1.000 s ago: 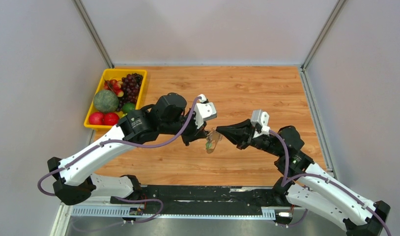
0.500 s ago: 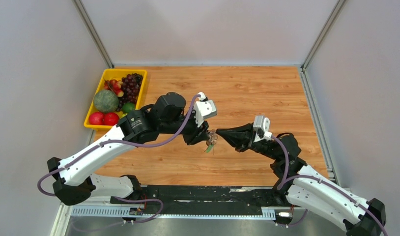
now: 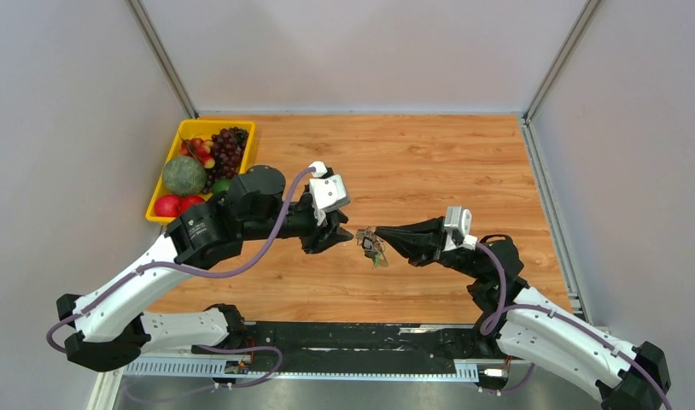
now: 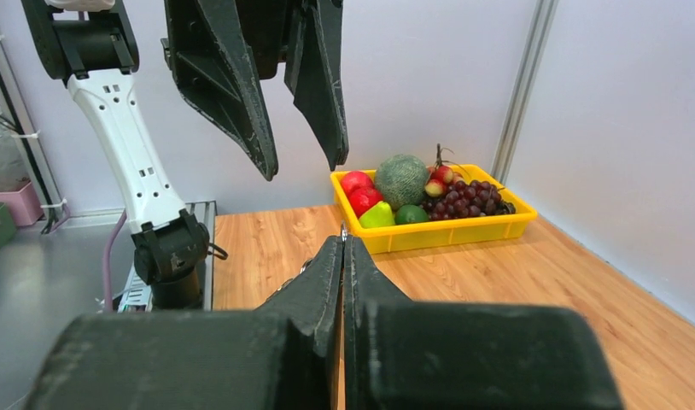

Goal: Remove the keys from the keyring

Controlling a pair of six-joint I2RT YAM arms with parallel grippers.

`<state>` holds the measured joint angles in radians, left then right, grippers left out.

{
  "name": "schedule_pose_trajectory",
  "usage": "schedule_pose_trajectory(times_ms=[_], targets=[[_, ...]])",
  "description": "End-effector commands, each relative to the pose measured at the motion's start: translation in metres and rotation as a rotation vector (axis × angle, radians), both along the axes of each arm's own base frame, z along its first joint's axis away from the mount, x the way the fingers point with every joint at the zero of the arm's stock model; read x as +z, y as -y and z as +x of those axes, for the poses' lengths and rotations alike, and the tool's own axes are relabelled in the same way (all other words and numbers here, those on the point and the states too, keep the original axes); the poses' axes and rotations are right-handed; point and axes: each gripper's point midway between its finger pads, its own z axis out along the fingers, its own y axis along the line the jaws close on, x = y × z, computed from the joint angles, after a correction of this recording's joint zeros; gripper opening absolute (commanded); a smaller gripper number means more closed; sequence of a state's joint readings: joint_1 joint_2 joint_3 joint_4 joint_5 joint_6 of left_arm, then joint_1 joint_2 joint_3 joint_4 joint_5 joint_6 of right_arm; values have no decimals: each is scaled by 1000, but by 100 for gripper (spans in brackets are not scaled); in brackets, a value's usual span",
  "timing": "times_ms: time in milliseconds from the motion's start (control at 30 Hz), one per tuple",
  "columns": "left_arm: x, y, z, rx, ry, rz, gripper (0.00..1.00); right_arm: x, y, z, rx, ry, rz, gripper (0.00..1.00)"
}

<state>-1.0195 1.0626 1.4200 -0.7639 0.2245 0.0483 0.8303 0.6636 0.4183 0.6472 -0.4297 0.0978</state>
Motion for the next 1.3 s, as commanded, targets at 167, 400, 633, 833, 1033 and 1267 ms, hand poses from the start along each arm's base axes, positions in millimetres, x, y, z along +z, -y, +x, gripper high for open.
schedule_pose_trajectory(times_ms=[167, 400, 633, 833, 1033, 1267], targets=[[15, 19, -10, -183, 169, -99, 42, 44, 3, -30, 122, 114, 78, 0], [16, 26, -16, -244, 174, -117, 42, 47, 2, -35, 148, 126, 75, 0], [9, 31, -20, -277, 141, -104, 37, 47, 1, -34, 148, 124, 71, 0], [-1, 34, -17, -270, 121, -78, 36, 46, 0, -32, 143, 118, 70, 0], [-4, 39, -17, -281, 109, -74, 18, 46, -1, -31, 143, 113, 69, 0], [-10, 35, -8, -214, 79, -25, 0, 34, -2, -17, 77, 68, 14, 5]])
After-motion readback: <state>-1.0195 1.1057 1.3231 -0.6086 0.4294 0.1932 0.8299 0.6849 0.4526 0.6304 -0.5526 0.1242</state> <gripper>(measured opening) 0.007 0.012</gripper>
